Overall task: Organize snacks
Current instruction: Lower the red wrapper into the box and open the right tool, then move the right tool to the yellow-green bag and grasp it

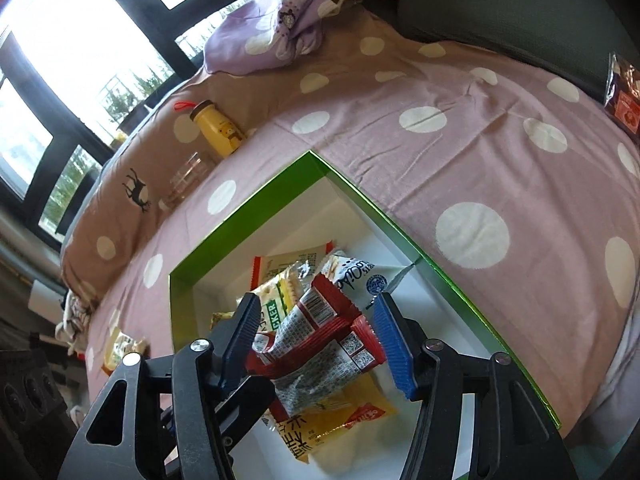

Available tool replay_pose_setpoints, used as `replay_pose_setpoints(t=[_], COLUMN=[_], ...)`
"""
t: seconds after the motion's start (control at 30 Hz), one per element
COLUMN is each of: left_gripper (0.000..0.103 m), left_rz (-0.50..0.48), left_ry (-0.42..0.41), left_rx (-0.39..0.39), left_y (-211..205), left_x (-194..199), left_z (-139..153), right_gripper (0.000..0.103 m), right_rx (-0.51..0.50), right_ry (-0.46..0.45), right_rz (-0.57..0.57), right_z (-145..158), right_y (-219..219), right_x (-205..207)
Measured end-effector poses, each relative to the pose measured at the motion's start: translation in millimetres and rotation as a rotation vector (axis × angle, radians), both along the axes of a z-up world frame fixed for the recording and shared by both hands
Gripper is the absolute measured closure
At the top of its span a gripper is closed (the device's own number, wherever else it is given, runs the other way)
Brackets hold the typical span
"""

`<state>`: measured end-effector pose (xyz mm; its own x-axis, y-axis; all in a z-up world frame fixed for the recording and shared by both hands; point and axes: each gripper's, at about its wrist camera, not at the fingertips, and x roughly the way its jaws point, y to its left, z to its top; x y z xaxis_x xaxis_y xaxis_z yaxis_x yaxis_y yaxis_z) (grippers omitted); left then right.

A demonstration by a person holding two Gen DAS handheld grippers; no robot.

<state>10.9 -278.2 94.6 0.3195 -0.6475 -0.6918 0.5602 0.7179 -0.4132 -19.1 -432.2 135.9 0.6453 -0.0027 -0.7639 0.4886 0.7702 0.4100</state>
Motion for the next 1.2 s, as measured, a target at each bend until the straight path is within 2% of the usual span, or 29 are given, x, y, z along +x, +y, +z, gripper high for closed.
replay_pose_setpoints(t=[0.03, 0.1, 0.13, 0.2, 0.37, 0.43, 0.57, 0.6, 0.7, 0.77, 0.83, 0.87, 0.97, 1.03, 1.1, 1.2], left_gripper=[0.035, 0.022, 0.02, 0.02, 0.019, 0.011, 0.01, 0.01, 0.004, 0.004, 0.005, 0.005, 0.004, 0.004, 0.004, 0.004], left_rz=[0.01, 0.037, 0.064, 0.105, 0.213, 0.291, 0.421, 0.48, 0.629, 0.747, 0.841, 0.86, 0.896, 0.901, 0.906, 0.914], left_ry=[-0.016, -0.063, -0.091, -0.116, -0.142, -0.156, -0.141, -0.141, -0.116, -0.059, 0.039, 0.061, 0.081, 0.087, 0.096, 0.101], left_rx=[0.001, 0.013, 0.021, 0.028, 0.076, 0.098, 0.173, 0.177, 0.109, 0.065, 0.085, 0.082, -0.013, -0.048, -0.037, -0.006], left_y=[4.4, 16.0, 25.1, 42.3, 101.2, 135.5, 205.3, 228.1, 291.1, 331.5, 358.0, 366.2, 385.1, 389.4, 389.3, 390.3], left_x=[-2.2, -7.6, -11.0, -14.3, -16.1, -17.1, -16.2, -17.1, -19.6, -18.0, -10.1, -8.0, -10.3, -10.8, -8.8, -6.4], left_z=[2.8, 9.2, 12.9, 16.9, 25.3, 27.2, 23.8, 22.3, 9.8, -7.7, -23.1, -26.1, -25.3, -24.0, -23.5, -24.6], right_gripper=[0.035, 0.028, 0.025, 0.02, 0.016, 0.014, 0.012, 0.011, 0.01, 0.01, 0.009, 0.009, 0.009, 0.009, 0.009, 0.009], right_rx=[-0.006, -0.022, -0.028, -0.034, -0.059, -0.075, -0.075, -0.064, -0.021, 0.008, 0.046, 0.074, 0.158, 0.165, 0.154, 0.103], right_ry=[-0.01, -0.025, -0.031, -0.042, -0.092, -0.131, -0.205, -0.221, -0.256, -0.258, -0.237, -0.216, -0.105, -0.039, 0.037, 0.073], right_rz=[0.002, 0.01, 0.017, 0.028, 0.052, 0.08, 0.142, 0.163, 0.249, 0.315, 0.371, 0.392, 0.451, 0.477, 0.486, 0.461], right_z=[2.1, 5.9, 7.4, 9.8, 18.8, 25.3, 36.1, 37.9, 39.9, 37.2, 30.1, 24.8, 4.3, -8.8, -22.0, -36.4], right_y=[1.6, 6.3, 8.7, 13.0, 27.1, 36.6, 60.3, 67.5, 94.9, 119.5, 146.5, 159.3, 201.7, 227.9, 252.4, 284.5], right_x=[0.5, 1.4, 1.9, 3.7, 5.7, 5.8, 6.9, 7.5, 13.0, 20.1, 31.2, 37.8, 71.6, 96.3, 124.0, 165.0])
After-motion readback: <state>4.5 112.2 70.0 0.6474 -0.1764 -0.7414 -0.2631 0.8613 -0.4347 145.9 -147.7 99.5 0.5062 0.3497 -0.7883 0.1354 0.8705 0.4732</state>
